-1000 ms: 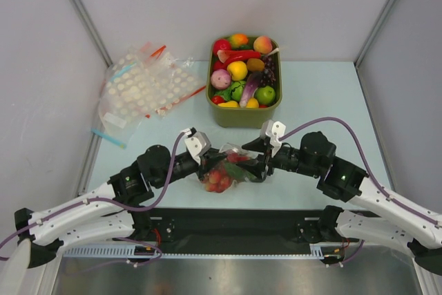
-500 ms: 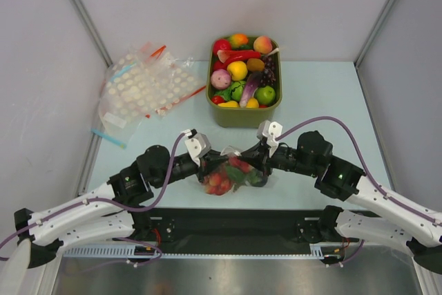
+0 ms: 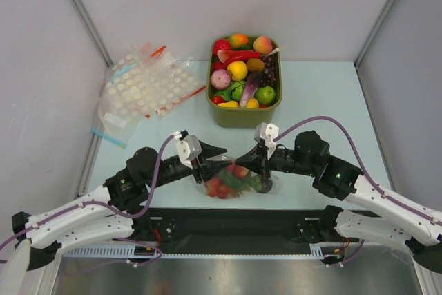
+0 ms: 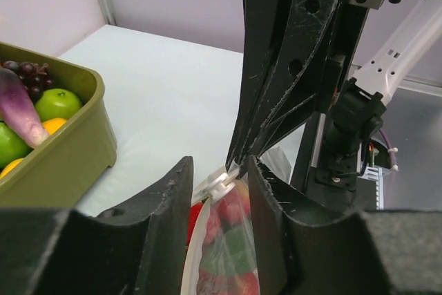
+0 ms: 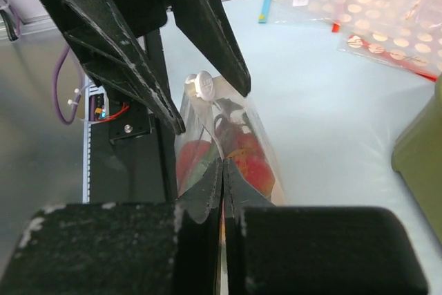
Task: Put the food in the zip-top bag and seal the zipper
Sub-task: Zip the zipper food storage bag at the center of the board.
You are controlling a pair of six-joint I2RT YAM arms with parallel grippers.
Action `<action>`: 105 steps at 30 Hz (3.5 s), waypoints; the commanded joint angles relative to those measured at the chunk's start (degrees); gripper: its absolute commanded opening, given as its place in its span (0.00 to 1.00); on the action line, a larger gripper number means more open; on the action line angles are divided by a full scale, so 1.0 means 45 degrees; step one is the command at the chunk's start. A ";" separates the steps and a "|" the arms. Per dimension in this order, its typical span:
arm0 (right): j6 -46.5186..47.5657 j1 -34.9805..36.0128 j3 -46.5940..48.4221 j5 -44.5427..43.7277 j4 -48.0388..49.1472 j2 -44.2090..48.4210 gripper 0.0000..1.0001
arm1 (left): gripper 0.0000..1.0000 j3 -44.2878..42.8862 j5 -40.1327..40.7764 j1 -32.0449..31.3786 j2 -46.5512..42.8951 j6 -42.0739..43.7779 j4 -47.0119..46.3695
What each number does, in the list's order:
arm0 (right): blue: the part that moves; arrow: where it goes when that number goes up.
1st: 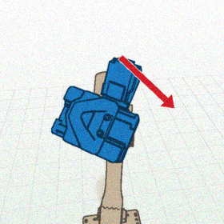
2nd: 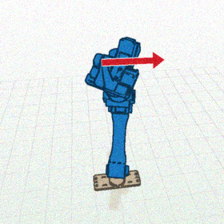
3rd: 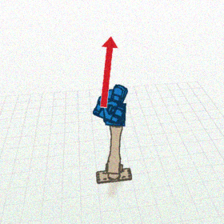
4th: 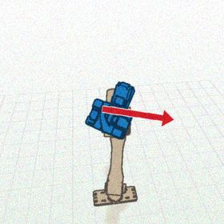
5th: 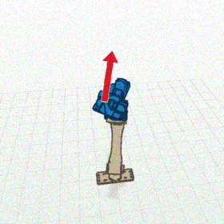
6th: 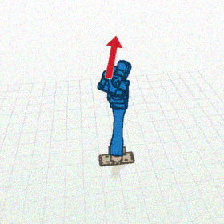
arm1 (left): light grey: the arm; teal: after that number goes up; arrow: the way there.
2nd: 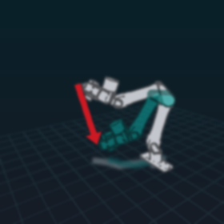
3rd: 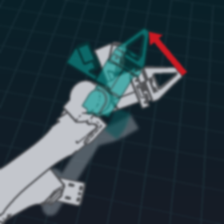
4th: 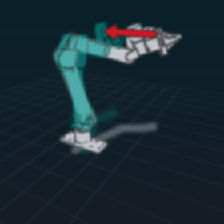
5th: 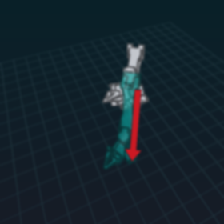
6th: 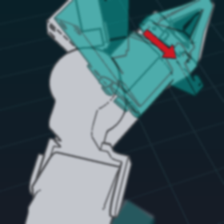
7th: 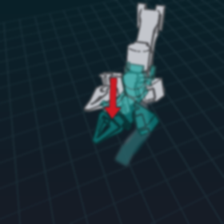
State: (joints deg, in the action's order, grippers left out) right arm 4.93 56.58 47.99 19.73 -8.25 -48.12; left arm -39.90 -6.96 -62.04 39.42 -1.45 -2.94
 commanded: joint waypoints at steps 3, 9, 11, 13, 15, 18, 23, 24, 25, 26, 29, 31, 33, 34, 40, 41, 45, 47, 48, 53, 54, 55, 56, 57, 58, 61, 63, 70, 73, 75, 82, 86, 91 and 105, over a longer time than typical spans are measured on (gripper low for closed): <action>-0.0158 0.0064 0.0176 0.0655 0.0954 0.0165 0.00 | 0.33 -0.0195 -0.0621 -0.0061 0.0361 0.0186 -0.0382; -0.0119 0.0045 0.0078 0.0714 0.1013 0.0380 0.00 | 0.04 -0.0138 -0.0328 -0.0061 0.0225 0.0167 -0.0401; -0.0002 0.0064 0.0059 0.0753 0.0936 0.0400 0.00 | 0.00 -0.0118 -0.0231 -0.0061 0.0147 0.0147 -0.0421; 0.0076 0.0064 0.0039 0.0753 0.0877 0.0419 0.04 | 0.00 -0.0098 -0.0191 -0.0061 -0.0028 0.0128 -0.0440; 0.0174 0.0064 0.0020 0.0656 0.0877 0.0400 0.21 | 0.00 -0.0001 -0.0211 -0.0061 -0.0127 0.0050 -0.0538; 0.0174 0.0064 0.0039 0.0733 0.0916 0.0264 0.41 | 0.00 0.0078 -0.0522 -0.0061 -0.0283 -0.0009 -0.0694; 0.0174 0.0064 -0.0019 0.1280 0.1169 0.0127 0.48 | 0.00 -0.0059 -0.1185 -0.0061 -0.0108 -0.0106 -0.0675; 0.0155 0.0064 -0.0019 0.1319 0.1189 0.0049 0.51 | 0.00 -0.0078 -0.1303 -0.0080 -0.0049 -0.0107 -0.0675; 0.0135 0.0064 -0.0019 0.1358 0.1266 0.0010 0.51 | 0.00 -0.0098 -0.1440 -0.0080 -0.0030 -0.0145 -0.0675; 0.0135 0.0064 -0.0019 0.1417 0.1286 0.0009 0.52 | 0.00 -0.0137 -0.1577 -0.0080 0.0029 -0.0165 -0.0694; 0.0077 0.0064 -0.0078 0.1651 0.1462 -0.0069 0.52 | 0.00 -0.0234 -0.1949 -0.0100 0.0166 -0.0185 -0.0656; 0.0077 0.0083 -0.0097 0.1729 0.1482 -0.0108 0.49 | 0.00 -0.0254 -0.1969 -0.0139 0.0263 -0.0185 -0.0636; 0.0077 0.0103 -0.0078 0.1788 0.1482 -0.0205 0.46 | 0.00 -0.0274 -0.1969 -0.0120 0.0283 -0.0185 -0.0616; 0.0077 0.0123 -0.0039 0.1808 0.1463 -0.0264 0.45 | 0.00 -0.0274 -0.1949 -0.0139 0.0283 -0.0185 -0.0616; 0.0155 0.0220 0.0117 0.1867 0.1268 -0.0557 0.37 | 0.01 -0.0157 -0.1676 -0.0119 0.0049 -0.0224 -0.0675; 0.0174 0.0240 0.0176 0.1886 0.1248 -0.0634 0.35 | 0.01 -0.0118 -0.1560 -0.0139 -0.0029 -0.0282 -0.0733; 0.0213 0.0298 0.0235 0.1886 0.1170 -0.0733 0.20 | 0.00 -0.0020 -0.1461 -0.0139 -0.0205 -0.0341 -0.0851; 0.0213 0.0299 0.0293 0.1925 0.1092 -0.0733 0.06 | 0.00 -0.0020 -0.1461 -0.0139 -0.0225 -0.0361 -0.0851; 0.0213 0.0298 0.0313 0.1944 0.1072 -0.0714 0.00 | 0.01 -0.0020 -0.1461 -0.0139 -0.0225 -0.0341 -0.0870; 0.0077 0.0298 0.0059 0.1672 0.1305 -0.0304 0.00 | 0.24 0.0077 -0.1344 -0.0139 -0.0342 -0.0380 -0.0909; 0.0057 0.0298 0.0001 0.1594 0.1461 -0.0110 0.00 | 0.29 0.0097 -0.1266 -0.0139 -0.0419 -0.0399 -0.0929; -0.0001 0.0298 -0.0135 0.1458 0.1540 0.0008 0.00 | 0.30 0.0116 -0.1246 -0.0120 -0.0459 -0.0400 -0.0987; -0.0060 0.0298 -0.0194 0.1418 0.1599 0.0106 0.00 | 0.31 0.0175 -0.1246 -0.0139 -0.0498 -0.0477 -0.1045; -0.0060 0.0298 -0.0253 0.1379 0.1696 0.0165 0.00 | 0.33 0.0214 -0.1265 -0.0139 -0.0556 -0.0536 -0.1104; -0.0079 0.0298 -0.0292 0.1359 0.1697 0.0282 0.00 | 0.35 0.0253 -0.1324 -0.0139 -0.0692 -0.0614 -0.1221; -0.0138 0.0298 -0.0351 0.1456 0.1697 0.0341 0.00 | 0.43 0.0429 -0.1402 -0.0139 -0.0946 -0.0692 -0.1455; -0.0119 0.0298 -0.0273 0.1515 0.1697 0.0283 0.00 | 0.46 0.0507 -0.1402 -0.0120 -0.0986 -0.0693 -0.1514; -0.0196 0.0298 -0.0254 0.1710 0.1716 0.0263 0.00 | 0.47 0.0351 -0.1831 -0.0139 -0.0635 -0.0498 -0.1320; -0.0294 0.0279 -0.0332 0.1807 0.1716 0.0341 0.00 | 0.55 0.0195 -0.2183 -0.0139 -0.0265 -0.0420 -0.1164; -0.0372 0.0201 -0.0332 0.1886 0.1697 0.0361 0.00 | 0.56 0.0039 -0.2261 -0.0139 -0.0031 -0.0381 -0.1066; -0.0879 -0.0344 -0.0449 0.2782 0.2341 0.0477 0.00 | 0.53 -0.0040 -0.2262 -0.0139 0.0069 -0.0341 -0.0890; -0.1036 -0.0580 -0.0527 0.3097 0.2517 0.0536 0.00 | 0.45 -0.0078 -0.2223 -0.0120 0.0068 -0.0361 -0.0851; -0.1037 -0.0659 -0.0547 0.3253 0.2556 0.0517 0.00 | 0.35 -0.0059 -0.2223 -0.0139 0.0029 -0.0341 -0.0889; -0.1622 -0.1029 -0.1171 0.2572 0.3375 0.1532 0.00 | 0.00 0.0234 -0.1891 -0.0119 -0.0283 -0.0322 -0.1144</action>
State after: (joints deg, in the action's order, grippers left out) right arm -0.60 53.12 42.72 32.97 1.61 -44.12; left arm -38.04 -15.70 -62.63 39.11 -3.07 -5.91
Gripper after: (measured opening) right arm 0.009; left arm 0.045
